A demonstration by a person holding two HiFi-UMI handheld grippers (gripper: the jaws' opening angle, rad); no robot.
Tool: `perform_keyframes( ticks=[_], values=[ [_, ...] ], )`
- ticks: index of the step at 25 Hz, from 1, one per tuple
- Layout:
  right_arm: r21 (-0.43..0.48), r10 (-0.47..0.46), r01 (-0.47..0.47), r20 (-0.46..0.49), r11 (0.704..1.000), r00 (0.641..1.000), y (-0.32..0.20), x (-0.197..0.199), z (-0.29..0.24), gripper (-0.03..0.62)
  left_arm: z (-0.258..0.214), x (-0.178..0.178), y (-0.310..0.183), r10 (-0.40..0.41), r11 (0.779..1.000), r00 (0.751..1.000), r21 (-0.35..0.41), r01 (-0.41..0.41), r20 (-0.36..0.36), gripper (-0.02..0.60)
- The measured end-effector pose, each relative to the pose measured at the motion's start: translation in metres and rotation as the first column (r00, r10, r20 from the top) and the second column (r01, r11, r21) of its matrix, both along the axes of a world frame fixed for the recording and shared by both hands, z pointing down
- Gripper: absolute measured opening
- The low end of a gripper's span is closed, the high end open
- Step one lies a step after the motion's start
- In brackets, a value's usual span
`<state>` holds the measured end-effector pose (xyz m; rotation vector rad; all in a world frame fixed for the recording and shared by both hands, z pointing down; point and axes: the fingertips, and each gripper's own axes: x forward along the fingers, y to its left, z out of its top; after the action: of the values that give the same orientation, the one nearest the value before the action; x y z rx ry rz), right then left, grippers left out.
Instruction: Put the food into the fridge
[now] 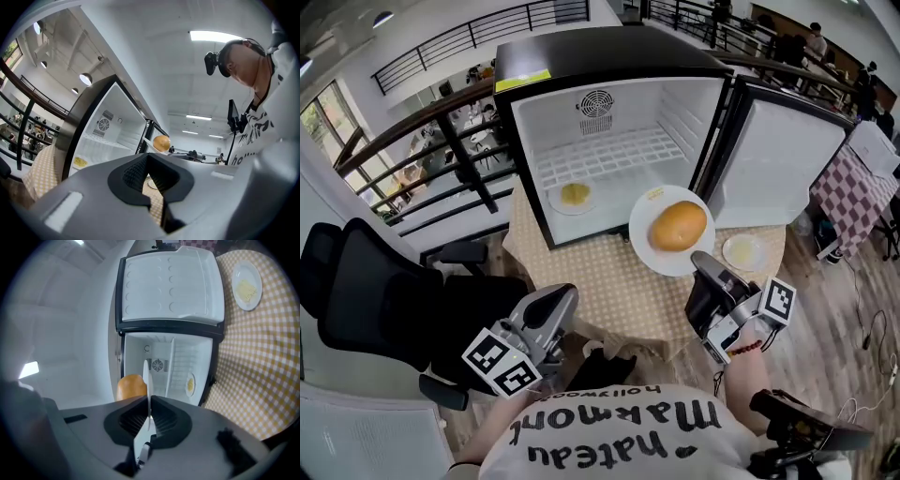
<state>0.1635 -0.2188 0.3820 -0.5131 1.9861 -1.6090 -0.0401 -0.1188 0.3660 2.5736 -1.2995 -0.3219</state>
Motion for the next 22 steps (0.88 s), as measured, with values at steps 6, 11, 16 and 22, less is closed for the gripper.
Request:
perform_keyframes(
  ticks=[6, 11, 16, 22],
  values=[
    [-0.015, 0.027, -0.027, -0.023, 1.000, 0.999, -0.032, -0.006, 0.002, 0.025, 0.003, -0.002, -0.039, 0.039, 0.999, 0.999, 0.001, -0.039, -0.022, 0.006],
    [-0.040, 0.053, -0.056, -0.058, 0.998, 0.997, -0.067, -0.018, 0.005, 0.025, 0.003, -0.004, -0.069, 0.087, 0.996, 0.996, 0.005, -0.087, -0.022, 0.006],
    [-0.109, 0.101, -0.106, -0.046, 0.988, 0.994, -0.102, -0.025, 0.007, 0.025, 0.002, -0.018, -0.097, 0.076, 0.997, 0.996, 0.005, -0.076, -0.035, 0.006],
    [-0.190, 0.158, -0.174, -0.094, 0.966, 0.983, -0.140, -0.029, 0.023, 0.025, 0.008, -0.027, -0.125, 0.067, 0.998, 0.996, 0.011, -0.066, -0.058, 0.006]
  ],
)
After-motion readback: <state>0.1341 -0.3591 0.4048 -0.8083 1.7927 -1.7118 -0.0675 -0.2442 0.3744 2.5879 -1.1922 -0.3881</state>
